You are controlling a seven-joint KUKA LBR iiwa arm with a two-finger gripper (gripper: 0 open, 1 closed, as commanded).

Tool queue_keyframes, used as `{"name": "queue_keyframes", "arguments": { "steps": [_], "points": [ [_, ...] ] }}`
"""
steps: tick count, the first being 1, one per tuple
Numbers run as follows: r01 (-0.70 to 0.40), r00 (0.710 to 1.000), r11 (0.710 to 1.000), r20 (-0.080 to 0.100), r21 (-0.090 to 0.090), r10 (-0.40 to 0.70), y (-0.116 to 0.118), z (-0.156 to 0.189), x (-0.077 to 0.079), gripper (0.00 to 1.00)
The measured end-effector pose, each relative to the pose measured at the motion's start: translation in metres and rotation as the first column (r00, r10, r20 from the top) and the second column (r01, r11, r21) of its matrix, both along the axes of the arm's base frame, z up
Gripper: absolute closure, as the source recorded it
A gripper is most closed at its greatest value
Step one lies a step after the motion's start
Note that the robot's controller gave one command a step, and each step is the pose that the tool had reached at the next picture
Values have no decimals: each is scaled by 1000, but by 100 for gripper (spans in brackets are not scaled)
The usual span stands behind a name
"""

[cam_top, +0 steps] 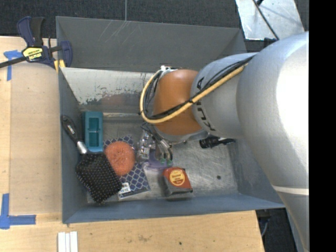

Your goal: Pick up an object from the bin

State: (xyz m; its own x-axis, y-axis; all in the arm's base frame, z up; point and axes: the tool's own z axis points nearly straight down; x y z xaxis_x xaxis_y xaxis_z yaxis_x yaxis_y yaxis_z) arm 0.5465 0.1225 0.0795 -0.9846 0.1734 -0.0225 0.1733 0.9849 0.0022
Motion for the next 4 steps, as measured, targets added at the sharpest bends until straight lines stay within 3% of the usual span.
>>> {"name": "queue_keyframes", "arguments": {
  "steps": [1,2,3,4],
  "points": [
    [1,1000,1000,0,0,-1,0,0,0,100],
    [-12,1000,1000,-26,0,12,-1,46,-5,100],
    [-7,1000,1000,-20,2,7,-1,85,-4,0],
    [5,1000,1000,-22,1,-5,0,47,-4,100]
  ]
}}
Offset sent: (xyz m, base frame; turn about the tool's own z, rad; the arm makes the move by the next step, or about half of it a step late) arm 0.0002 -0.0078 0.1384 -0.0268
